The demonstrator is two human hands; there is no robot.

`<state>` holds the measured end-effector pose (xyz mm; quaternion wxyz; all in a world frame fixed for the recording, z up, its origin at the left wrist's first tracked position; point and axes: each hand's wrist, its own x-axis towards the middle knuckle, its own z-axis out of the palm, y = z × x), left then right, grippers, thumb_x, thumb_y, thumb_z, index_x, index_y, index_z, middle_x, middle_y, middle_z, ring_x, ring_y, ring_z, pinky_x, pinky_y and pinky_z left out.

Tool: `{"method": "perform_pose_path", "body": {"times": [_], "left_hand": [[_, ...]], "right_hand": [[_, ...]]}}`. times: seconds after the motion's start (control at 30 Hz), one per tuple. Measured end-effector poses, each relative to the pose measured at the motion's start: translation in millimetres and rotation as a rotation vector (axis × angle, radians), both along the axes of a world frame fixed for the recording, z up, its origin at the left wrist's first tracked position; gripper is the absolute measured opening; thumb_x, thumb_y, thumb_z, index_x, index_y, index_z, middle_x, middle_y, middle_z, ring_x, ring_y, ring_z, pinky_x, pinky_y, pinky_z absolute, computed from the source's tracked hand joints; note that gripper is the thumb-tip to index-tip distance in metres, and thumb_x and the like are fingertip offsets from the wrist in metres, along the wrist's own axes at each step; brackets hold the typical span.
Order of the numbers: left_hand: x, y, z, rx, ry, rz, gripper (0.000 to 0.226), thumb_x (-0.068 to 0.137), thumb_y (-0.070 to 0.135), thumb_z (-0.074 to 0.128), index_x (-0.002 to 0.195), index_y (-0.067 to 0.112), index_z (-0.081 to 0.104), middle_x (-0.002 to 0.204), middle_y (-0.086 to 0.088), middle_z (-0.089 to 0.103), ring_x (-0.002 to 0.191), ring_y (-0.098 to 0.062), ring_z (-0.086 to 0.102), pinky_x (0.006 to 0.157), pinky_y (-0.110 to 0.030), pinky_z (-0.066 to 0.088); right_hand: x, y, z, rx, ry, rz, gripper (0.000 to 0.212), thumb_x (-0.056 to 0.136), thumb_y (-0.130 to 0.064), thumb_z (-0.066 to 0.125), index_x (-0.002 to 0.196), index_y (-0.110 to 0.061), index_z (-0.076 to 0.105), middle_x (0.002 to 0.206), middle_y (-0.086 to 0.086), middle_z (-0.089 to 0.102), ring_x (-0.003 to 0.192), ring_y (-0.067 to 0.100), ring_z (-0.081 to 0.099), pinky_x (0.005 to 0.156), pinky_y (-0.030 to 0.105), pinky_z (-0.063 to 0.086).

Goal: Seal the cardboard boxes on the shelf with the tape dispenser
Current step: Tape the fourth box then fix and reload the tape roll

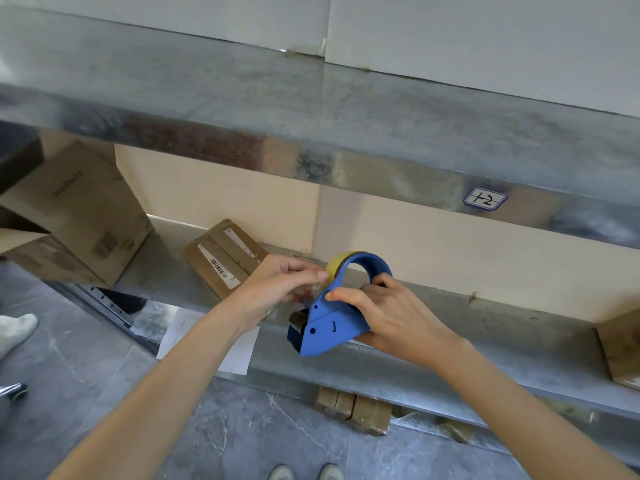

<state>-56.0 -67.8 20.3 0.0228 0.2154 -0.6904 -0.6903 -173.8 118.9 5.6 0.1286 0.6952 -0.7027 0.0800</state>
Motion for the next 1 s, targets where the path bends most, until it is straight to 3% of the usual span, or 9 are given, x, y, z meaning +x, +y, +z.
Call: {"method": "perform_pose_path", "body": {"times": [0.07, 0.17, 0.3, 0.4, 0.57, 0.63, 0.83, 0.93, 1.0], "left_hand": [[-0.1, 0.8, 2.0, -0.006, 0.011, -0.032, 0.027, 0.090, 0.027, 0.070, 0.103, 0.005, 0.076, 0.099, -0.013, 0.075, 0.090, -0.020, 0.068, 0.079, -0.025, 0.055], [1.0, -1.8, 3.7, 0.050, 0.022, -0.059, 0.064, 0.085, 0.046, 0.073, 0.109, -0.012, 0.066, 0.093, -0.016, 0.068, 0.091, -0.023, 0.066, 0.082, -0.026, 0.055], [6.2, -10.4, 6.4, 0.004, 0.091, -0.067, 0.019, 0.092, 0.004, 0.065, 0.110, 0.001, 0.069, 0.101, -0.014, 0.070, 0.099, -0.022, 0.066, 0.091, -0.029, 0.054], [11.7, -16.5, 11.3, -0.125, 0.159, -0.115, 0.016, 0.088, 0.007, 0.072, 0.103, 0.012, 0.072, 0.093, -0.001, 0.069, 0.093, -0.015, 0.065, 0.090, -0.028, 0.052], [20.0, -15.0, 21.0, -0.392, 0.279, -0.129, 0.013, 0.082, 0.008, 0.078, 0.092, 0.012, 0.072, 0.089, -0.003, 0.071, 0.086, -0.018, 0.066, 0.085, -0.021, 0.052], [18.9, -12.8, 18.5, -0.363, 0.258, -0.085, 0.013, 0.081, 0.008, 0.078, 0.092, 0.010, 0.072, 0.086, -0.001, 0.072, 0.083, -0.015, 0.067, 0.084, -0.022, 0.054], [8.3, -4.3, -5.8, 0.106, -0.046, 0.067, 0.015, 0.081, 0.006, 0.077, 0.093, 0.009, 0.070, 0.081, -0.009, 0.067, 0.077, -0.014, 0.063, 0.072, -0.020, 0.053], [6.4, -3.8, -14.2, 0.051, -0.082, 0.064, 0.014, 0.082, 0.008, 0.078, 0.094, 0.009, 0.072, 0.090, -0.017, 0.072, 0.088, -0.018, 0.066, 0.086, -0.031, 0.051], [6.4, -1.6, -17.0, -0.081, -0.076, 0.053, 0.011, 0.082, 0.011, 0.079, 0.091, 0.012, 0.074, 0.090, -0.006, 0.075, 0.091, -0.014, 0.068, 0.090, -0.030, 0.050]], "right_hand": [[0.2, -1.5, -2.4, 0.001, -0.036, 0.003, 0.081, 0.069, -0.023, 0.085, 0.132, -0.020, 0.034, 0.072, -0.001, 0.066, 0.064, 0.023, 0.059, 0.070, 0.031, 0.048], [1.3, -3.7, -2.1, 0.037, -0.158, 0.005, 0.079, 0.078, -0.025, 0.081, 0.136, -0.024, 0.027, 0.080, 0.003, 0.071, 0.069, 0.030, 0.060, 0.080, 0.029, 0.044], [5.5, 3.5, -0.2, 0.016, -0.314, -0.014, 0.074, 0.083, -0.036, 0.075, 0.139, -0.027, 0.026, 0.081, 0.000, 0.068, 0.065, 0.021, 0.056, 0.066, 0.024, 0.045], [8.1, 11.1, -3.3, -0.036, -0.272, -0.002, 0.091, 0.066, -0.024, 0.090, 0.136, -0.024, 0.031, 0.077, -0.002, 0.066, 0.059, 0.016, 0.055, 0.049, 0.025, 0.043], [-0.9, 21.6, -11.8, -0.116, -0.231, 0.027, 0.114, 0.048, -0.003, 0.093, 0.138, -0.029, 0.027, 0.083, -0.002, 0.067, 0.062, 0.016, 0.058, 0.048, 0.029, 0.049], [-2.9, 21.5, -13.1, -0.105, -0.204, 0.035, 0.115, 0.050, -0.002, 0.091, 0.139, -0.031, 0.024, 0.087, -0.001, 0.069, 0.064, 0.020, 0.062, 0.047, 0.033, 0.051], [-10.1, 19.7, -14.5, -0.107, -0.008, 0.018, 0.103, 0.054, -0.002, 0.087, 0.138, -0.031, 0.035, 0.071, 0.003, 0.059, 0.052, 0.022, 0.054, 0.046, 0.028, 0.044], [-8.2, 23.2, -21.7, -0.127, -0.062, -0.007, 0.112, 0.052, -0.003, 0.086, 0.141, -0.032, 0.024, 0.072, 0.003, 0.060, 0.054, 0.023, 0.057, 0.047, 0.029, 0.048], [-5.4, 26.7, -24.4, -0.120, -0.120, -0.020, 0.115, 0.050, -0.005, 0.089, 0.141, -0.032, 0.024, 0.076, 0.001, 0.064, 0.057, 0.022, 0.060, 0.048, 0.028, 0.049]]}}
